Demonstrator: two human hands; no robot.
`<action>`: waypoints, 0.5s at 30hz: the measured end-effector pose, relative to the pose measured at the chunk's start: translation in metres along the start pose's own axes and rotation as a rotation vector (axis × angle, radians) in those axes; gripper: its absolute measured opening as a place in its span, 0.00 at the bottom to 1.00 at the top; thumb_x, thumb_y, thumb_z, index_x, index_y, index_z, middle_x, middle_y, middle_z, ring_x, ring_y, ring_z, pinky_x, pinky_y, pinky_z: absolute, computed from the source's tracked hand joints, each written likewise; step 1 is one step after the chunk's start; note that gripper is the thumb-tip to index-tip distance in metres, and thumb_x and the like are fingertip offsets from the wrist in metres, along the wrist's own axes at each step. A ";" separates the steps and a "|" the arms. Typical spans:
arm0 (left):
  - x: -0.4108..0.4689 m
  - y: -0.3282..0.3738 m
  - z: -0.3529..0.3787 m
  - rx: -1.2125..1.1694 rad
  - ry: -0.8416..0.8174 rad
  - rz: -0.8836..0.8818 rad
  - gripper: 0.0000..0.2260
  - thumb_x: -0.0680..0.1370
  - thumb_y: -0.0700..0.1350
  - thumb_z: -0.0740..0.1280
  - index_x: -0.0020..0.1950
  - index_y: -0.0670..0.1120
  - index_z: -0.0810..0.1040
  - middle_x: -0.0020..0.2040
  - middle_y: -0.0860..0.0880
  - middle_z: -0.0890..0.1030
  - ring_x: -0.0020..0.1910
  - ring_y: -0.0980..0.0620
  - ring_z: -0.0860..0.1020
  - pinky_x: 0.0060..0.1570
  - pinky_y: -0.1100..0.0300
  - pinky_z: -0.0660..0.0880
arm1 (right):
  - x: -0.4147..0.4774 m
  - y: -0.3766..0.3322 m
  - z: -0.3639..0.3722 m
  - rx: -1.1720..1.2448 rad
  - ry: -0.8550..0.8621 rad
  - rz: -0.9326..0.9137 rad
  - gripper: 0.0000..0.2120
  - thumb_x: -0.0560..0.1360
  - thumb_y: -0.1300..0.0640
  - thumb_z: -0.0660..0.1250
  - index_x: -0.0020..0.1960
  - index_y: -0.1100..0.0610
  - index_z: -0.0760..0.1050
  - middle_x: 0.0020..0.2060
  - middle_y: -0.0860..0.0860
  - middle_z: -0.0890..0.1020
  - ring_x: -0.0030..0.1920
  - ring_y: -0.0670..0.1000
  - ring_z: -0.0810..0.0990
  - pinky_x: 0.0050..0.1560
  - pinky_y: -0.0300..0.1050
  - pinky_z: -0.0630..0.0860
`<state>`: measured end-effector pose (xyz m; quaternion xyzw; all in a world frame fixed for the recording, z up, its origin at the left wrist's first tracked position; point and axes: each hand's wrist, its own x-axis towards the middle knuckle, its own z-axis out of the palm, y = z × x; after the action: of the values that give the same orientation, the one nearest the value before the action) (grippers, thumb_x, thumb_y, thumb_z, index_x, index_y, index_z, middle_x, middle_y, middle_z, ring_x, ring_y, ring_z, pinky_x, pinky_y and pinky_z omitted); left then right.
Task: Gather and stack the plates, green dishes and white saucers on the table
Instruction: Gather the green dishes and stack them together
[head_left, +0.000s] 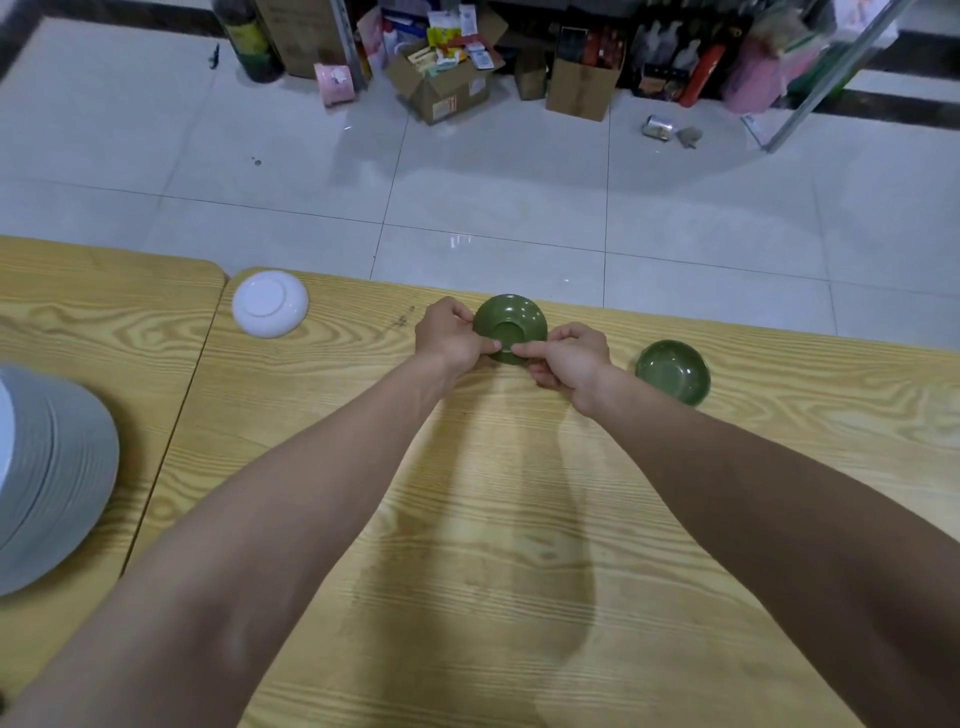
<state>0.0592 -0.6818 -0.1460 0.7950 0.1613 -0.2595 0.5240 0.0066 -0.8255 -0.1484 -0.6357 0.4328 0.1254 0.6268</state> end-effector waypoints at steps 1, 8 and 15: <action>-0.004 -0.003 -0.002 0.003 -0.006 0.036 0.19 0.67 0.32 0.78 0.47 0.46 0.73 0.48 0.43 0.83 0.49 0.45 0.83 0.49 0.52 0.81 | -0.005 0.003 -0.003 -0.040 0.009 -0.038 0.23 0.61 0.64 0.83 0.41 0.54 0.69 0.34 0.55 0.82 0.26 0.49 0.77 0.30 0.41 0.76; -0.026 -0.036 -0.007 -0.136 -0.069 0.094 0.11 0.76 0.30 0.66 0.49 0.45 0.81 0.54 0.40 0.82 0.55 0.42 0.82 0.56 0.46 0.80 | -0.039 0.036 -0.013 -0.149 0.011 -0.179 0.15 0.62 0.68 0.80 0.42 0.57 0.78 0.38 0.59 0.85 0.30 0.52 0.81 0.34 0.43 0.79; -0.046 -0.068 -0.005 0.061 -0.099 0.168 0.15 0.79 0.34 0.67 0.65 0.41 0.79 0.60 0.45 0.82 0.55 0.55 0.79 0.60 0.63 0.74 | -0.052 0.066 -0.012 -0.113 0.087 -0.132 0.14 0.70 0.68 0.66 0.53 0.57 0.82 0.43 0.54 0.86 0.32 0.48 0.85 0.34 0.35 0.79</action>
<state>-0.0125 -0.6491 -0.1685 0.8076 0.0601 -0.2586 0.5266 -0.0754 -0.8049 -0.1550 -0.7020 0.4091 0.0805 0.5774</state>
